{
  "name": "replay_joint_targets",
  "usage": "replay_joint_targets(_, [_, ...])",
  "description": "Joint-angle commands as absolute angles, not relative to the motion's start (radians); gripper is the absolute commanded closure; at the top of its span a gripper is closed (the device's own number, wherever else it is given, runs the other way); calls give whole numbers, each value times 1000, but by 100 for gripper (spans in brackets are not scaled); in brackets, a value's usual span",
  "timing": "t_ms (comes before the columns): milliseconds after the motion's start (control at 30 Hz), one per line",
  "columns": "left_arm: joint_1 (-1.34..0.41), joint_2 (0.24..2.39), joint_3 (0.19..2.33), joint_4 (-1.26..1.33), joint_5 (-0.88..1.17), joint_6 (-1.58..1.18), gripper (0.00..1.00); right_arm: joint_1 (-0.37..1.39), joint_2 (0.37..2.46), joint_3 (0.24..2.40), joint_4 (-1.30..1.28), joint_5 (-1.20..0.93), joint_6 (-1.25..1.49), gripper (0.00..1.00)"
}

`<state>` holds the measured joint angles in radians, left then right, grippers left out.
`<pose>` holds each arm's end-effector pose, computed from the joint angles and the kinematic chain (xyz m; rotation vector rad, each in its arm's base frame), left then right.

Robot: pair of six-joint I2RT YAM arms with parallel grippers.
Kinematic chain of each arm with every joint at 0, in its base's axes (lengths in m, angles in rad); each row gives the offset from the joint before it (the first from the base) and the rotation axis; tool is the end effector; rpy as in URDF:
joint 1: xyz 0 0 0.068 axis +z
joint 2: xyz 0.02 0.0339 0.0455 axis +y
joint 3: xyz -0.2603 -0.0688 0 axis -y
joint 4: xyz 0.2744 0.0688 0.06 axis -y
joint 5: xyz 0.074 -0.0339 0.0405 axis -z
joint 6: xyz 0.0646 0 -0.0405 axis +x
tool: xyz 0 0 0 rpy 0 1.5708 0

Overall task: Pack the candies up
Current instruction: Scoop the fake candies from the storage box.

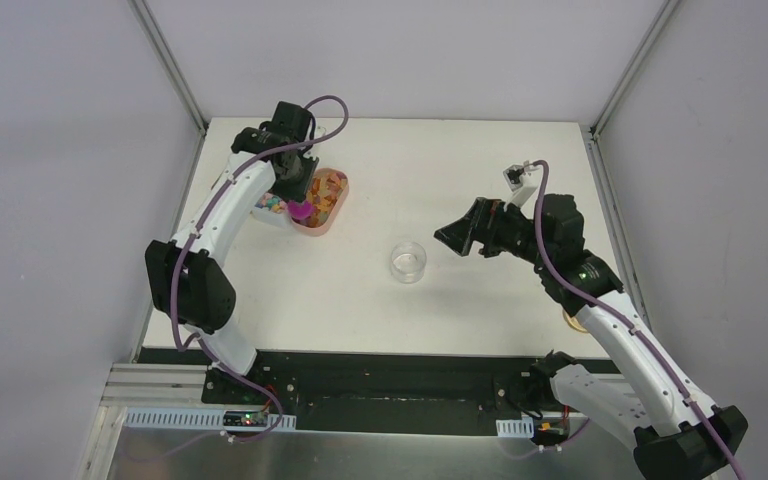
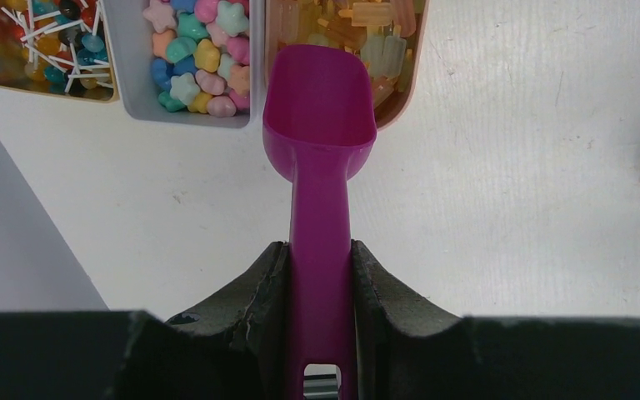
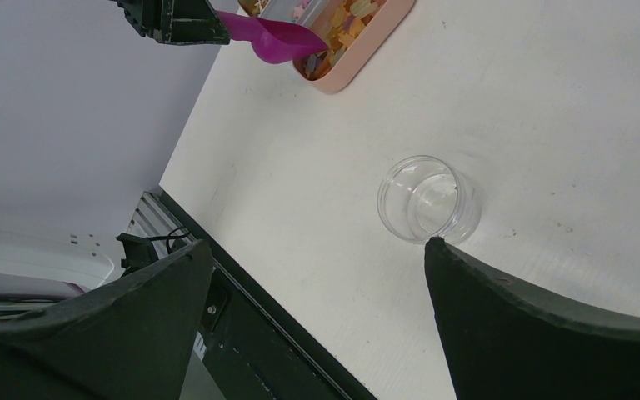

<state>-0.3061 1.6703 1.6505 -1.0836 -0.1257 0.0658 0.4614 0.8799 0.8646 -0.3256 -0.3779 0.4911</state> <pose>0.3682 -0.1079 0.3038 0.4529 2.6232 0.0904 0.2184 0.1352 0.3251 -0.2403 2.0025 0.9869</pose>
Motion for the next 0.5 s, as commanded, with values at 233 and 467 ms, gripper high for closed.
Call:
replay_joint_targets(233, [-281,1667,1612,-1016,-145,86,100,460,855,885,-277,-347,488,0])
replay_joint_targets(467, [-265,1657,1512,-941,-100,83,100,460,830,878,-285,-328,492,0])
